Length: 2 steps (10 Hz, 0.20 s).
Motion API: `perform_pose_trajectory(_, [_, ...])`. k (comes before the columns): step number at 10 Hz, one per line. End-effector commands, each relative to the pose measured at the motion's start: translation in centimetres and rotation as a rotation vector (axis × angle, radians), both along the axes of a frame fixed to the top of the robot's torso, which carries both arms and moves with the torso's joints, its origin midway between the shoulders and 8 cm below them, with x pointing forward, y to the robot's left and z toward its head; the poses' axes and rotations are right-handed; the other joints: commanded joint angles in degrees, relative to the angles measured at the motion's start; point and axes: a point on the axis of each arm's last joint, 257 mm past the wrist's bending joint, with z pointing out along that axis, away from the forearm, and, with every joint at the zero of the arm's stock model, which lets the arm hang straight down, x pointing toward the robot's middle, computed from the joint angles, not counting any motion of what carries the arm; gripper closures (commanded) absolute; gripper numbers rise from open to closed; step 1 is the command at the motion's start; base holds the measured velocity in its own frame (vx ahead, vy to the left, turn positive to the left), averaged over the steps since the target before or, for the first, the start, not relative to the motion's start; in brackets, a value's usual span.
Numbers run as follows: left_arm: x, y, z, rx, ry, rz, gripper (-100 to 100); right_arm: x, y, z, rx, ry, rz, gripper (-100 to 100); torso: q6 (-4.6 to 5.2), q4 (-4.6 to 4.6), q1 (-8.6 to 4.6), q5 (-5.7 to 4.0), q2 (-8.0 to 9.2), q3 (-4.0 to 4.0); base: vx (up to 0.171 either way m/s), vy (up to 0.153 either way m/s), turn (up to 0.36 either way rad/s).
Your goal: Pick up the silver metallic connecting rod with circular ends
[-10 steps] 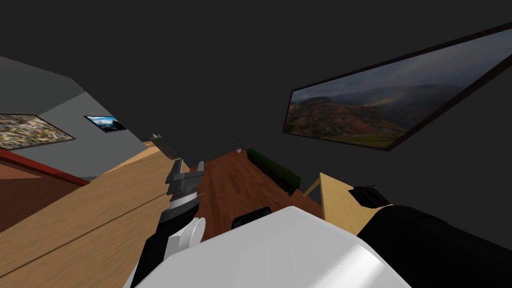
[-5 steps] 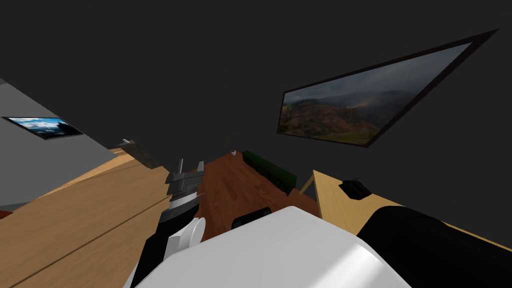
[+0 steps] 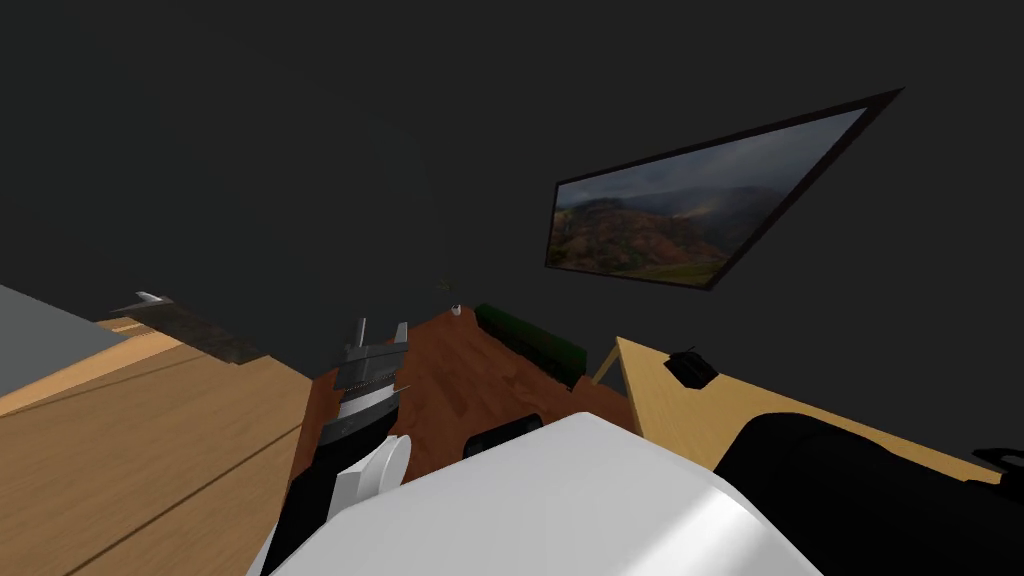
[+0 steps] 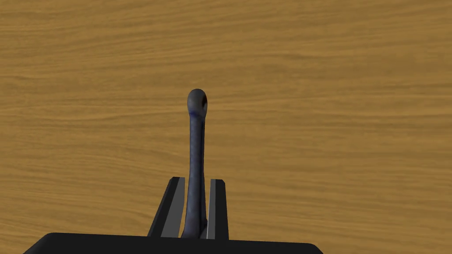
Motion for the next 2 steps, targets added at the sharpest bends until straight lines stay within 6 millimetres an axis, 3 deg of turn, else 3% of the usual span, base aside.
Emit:
perform_pose_trajectory(1, [0.0, 0.0, 0.0, 0.0, 0.0, 0.0, 0, 0.0, 0.0, 0.0, 0.0, 0.0, 0.0, 100, 0.0, 0.0, 0.0, 0.0, 0.0, 0.0, 0.046, 0.002, -0.036])
perform_pose_trajectory(2, [0.0, -0.01, 0.01, 0.0, 0.0, 0.0, 0, 0.0, 0.02, 0.01, 0.0, 0.0, 0.002, 0, -0.06, 0.04, -0.01, 0.0, 0.17, 0.09, 0.008, 0.001, 0.008])
